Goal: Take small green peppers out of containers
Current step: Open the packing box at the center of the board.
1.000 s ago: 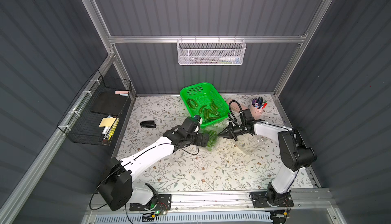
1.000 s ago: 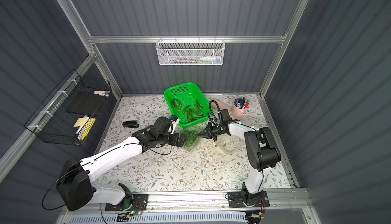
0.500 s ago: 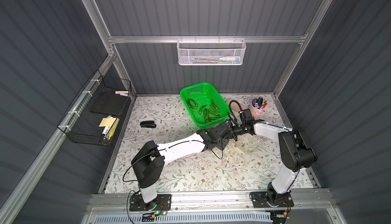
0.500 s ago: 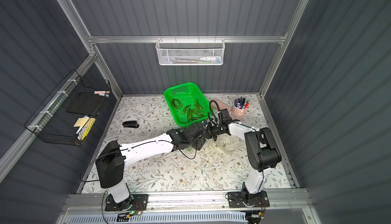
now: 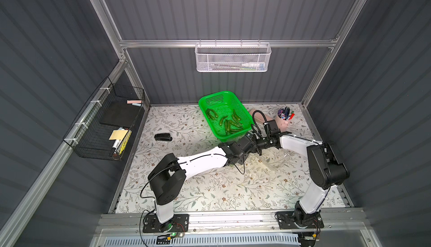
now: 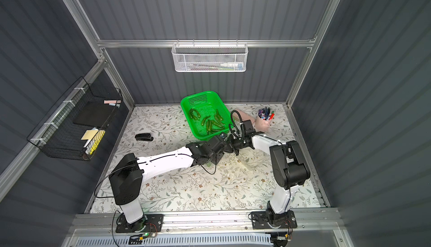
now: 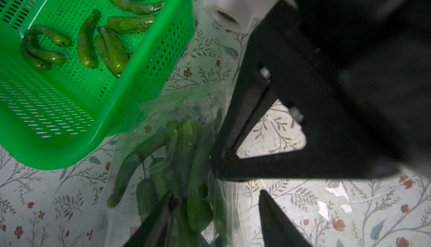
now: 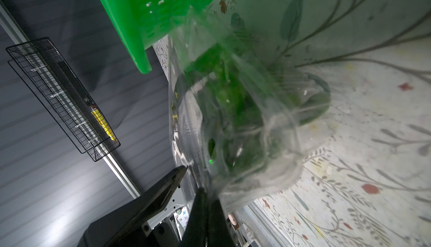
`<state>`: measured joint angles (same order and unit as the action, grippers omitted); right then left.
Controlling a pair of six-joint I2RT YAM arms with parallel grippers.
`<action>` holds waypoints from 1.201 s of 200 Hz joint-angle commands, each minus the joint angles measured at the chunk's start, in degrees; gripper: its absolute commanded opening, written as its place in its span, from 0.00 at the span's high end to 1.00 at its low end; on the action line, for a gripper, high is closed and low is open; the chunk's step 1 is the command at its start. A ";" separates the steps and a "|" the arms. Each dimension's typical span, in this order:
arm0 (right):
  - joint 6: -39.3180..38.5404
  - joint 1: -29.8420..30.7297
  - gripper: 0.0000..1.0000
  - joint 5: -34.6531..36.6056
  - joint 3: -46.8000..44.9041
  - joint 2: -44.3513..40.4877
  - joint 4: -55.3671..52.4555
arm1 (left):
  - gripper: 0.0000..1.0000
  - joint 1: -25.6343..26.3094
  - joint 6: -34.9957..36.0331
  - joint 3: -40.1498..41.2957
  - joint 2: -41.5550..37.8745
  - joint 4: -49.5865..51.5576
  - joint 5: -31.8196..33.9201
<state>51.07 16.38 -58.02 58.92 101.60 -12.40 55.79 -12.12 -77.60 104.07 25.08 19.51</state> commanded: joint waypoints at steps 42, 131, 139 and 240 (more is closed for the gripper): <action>-0.91 -0.08 1.00 0.65 1.20 -1.80 -0.43 | 0.55 -0.15 -2.45 -1.05 2.37 -0.80 0.48; -6.59 -0.03 1.00 0.57 2.51 -1.32 -6.32 | 0.71 -0.16 -2.19 -3.13 4.79 -1.17 -1.05; -6.84 -0.06 1.00 0.37 2.61 -1.32 -6.28 | 0.72 -0.15 -2.29 -3.34 5.24 -1.27 -1.20; -12.76 -1.06 0.60 3.60 3.25 -5.37 -11.59 | 1.00 -1.58 -2.74 -3.79 5.88 -3.50 -7.32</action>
<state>40.91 15.77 -53.58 61.30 100.77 -21.87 54.89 -14.94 -80.84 108.75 23.44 15.75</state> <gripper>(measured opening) 0.359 0.079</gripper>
